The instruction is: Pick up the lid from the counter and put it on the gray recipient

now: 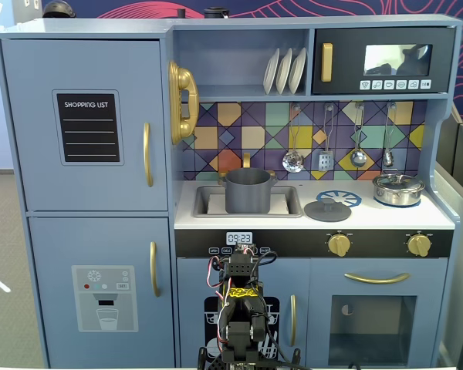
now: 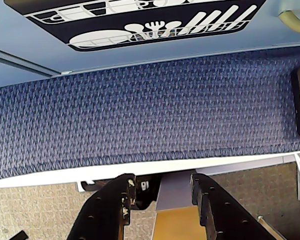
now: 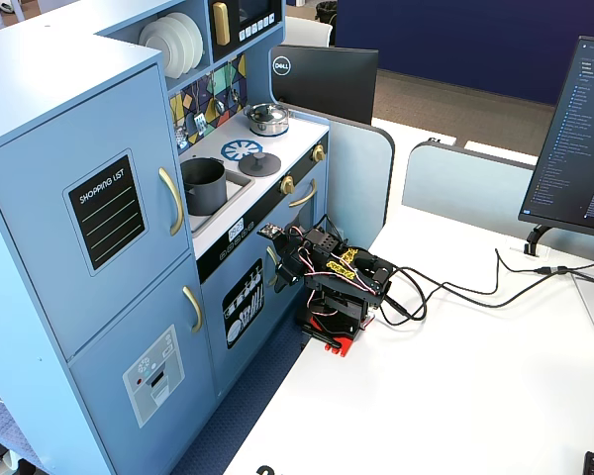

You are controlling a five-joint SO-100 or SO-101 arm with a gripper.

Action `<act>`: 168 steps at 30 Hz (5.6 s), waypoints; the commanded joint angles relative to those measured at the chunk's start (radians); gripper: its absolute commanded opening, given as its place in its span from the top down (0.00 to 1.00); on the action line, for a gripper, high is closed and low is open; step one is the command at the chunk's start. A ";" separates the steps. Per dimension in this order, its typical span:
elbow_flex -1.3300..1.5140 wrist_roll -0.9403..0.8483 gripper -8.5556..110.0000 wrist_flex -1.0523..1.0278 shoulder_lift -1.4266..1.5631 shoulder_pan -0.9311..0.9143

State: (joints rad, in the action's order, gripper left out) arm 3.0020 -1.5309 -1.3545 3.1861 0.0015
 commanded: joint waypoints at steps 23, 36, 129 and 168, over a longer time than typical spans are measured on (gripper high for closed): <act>-0.175 -0.146 0.93 0.152 -0.037 -0.199; -0.443 -0.167 0.93 0.808 -0.193 -0.465; -1.023 -0.017 0.93 1.508 -0.936 -0.437; -1.126 -0.080 0.93 1.393 -1.072 -0.037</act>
State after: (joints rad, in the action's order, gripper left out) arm 1.9604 -1.5984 0.0015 2.1123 -0.0414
